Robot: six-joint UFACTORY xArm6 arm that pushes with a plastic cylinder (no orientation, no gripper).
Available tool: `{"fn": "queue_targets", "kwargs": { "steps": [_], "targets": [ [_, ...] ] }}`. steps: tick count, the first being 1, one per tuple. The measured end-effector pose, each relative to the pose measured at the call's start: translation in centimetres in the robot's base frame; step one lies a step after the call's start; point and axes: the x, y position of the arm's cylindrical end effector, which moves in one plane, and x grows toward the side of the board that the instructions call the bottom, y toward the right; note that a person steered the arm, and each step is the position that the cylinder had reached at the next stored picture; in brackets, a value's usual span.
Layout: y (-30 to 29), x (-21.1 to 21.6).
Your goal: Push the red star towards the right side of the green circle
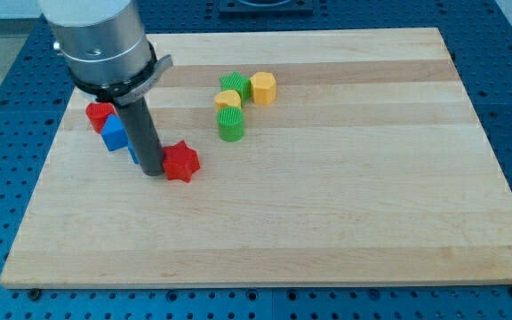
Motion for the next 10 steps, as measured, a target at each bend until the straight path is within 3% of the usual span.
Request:
{"fn": "queue_targets", "kwargs": {
  "steps": [7, 10],
  "targets": [
    [10.7, 2.0],
    [10.3, 2.3]
  ]
}}
